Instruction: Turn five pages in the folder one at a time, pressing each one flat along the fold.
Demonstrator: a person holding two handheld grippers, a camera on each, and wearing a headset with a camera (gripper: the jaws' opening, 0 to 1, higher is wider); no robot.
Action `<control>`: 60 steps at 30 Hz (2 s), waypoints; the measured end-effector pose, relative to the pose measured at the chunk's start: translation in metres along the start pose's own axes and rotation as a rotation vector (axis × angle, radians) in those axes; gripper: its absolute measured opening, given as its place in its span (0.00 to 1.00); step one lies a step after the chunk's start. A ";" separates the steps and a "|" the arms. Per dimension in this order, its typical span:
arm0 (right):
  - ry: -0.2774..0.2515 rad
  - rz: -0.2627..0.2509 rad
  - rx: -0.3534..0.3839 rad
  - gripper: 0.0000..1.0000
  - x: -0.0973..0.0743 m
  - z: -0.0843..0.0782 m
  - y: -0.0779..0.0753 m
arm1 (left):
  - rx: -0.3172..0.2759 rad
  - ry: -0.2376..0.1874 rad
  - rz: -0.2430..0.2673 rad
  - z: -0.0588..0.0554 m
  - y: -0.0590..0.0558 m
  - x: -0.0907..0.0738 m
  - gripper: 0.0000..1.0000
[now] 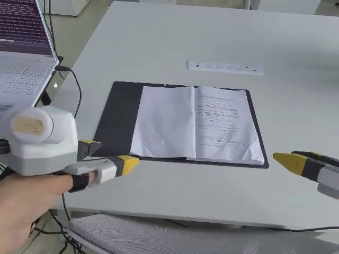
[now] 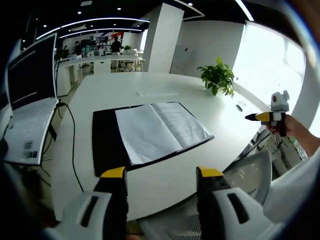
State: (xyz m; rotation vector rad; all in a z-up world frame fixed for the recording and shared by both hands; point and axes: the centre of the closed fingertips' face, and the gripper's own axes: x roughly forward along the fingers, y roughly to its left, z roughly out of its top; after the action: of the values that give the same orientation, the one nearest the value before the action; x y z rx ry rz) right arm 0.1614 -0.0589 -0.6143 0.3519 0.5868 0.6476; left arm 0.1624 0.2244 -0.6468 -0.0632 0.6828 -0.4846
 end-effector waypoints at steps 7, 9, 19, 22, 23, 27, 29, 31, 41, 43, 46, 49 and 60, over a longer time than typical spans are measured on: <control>0.028 -0.027 -0.031 0.43 0.001 -0.002 -0.010 | 0.084 0.035 0.002 0.001 -0.009 0.008 0.55; 0.034 -0.032 -0.039 0.43 0.002 -0.004 -0.014 | 0.100 0.042 0.006 0.000 -0.011 0.014 0.55; 0.047 -0.053 -0.010 0.42 0.008 -0.011 -0.039 | 0.113 0.032 -0.025 0.002 -0.028 0.051 0.53; 0.039 -0.057 0.011 0.42 0.010 -0.013 -0.045 | 0.124 0.008 -0.046 0.007 -0.036 0.069 0.52; 0.029 -0.058 0.019 0.41 0.011 -0.013 -0.048 | 0.129 0.003 -0.055 0.008 -0.041 0.078 0.51; 0.012 -0.065 0.058 0.41 0.015 -0.017 -0.055 | 0.166 -0.010 -0.116 0.013 -0.064 0.115 0.52; -0.002 -0.065 0.074 0.41 0.017 -0.019 -0.060 | 0.182 -0.004 -0.123 0.013 -0.073 0.134 0.53; -0.002 -0.070 0.093 0.41 0.019 -0.022 -0.064 | 0.205 -0.005 -0.145 0.012 -0.080 0.152 0.53; -0.027 -0.108 0.139 0.40 0.031 -0.032 -0.086 | 0.304 0.032 -0.185 0.007 -0.120 0.234 0.52; -0.027 -0.109 0.150 0.40 0.035 -0.033 -0.088 | 0.303 0.021 -0.189 0.010 -0.125 0.241 0.52; -0.027 -0.110 0.154 0.40 0.041 -0.034 -0.093 | 0.316 0.016 -0.182 0.010 -0.130 0.257 0.52; -0.032 -0.105 0.167 0.40 0.048 -0.035 -0.097 | 0.317 0.021 -0.177 0.007 -0.133 0.270 0.52; -0.061 -0.109 0.205 0.42 0.067 -0.029 -0.115 | 0.318 0.025 -0.152 0.000 -0.141 0.302 0.52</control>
State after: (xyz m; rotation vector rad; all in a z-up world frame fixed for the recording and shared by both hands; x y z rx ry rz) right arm 0.2405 -0.0977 -0.7188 0.5262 0.6107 0.4715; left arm 0.3069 -0.0366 -0.7959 0.1915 0.6207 -0.7359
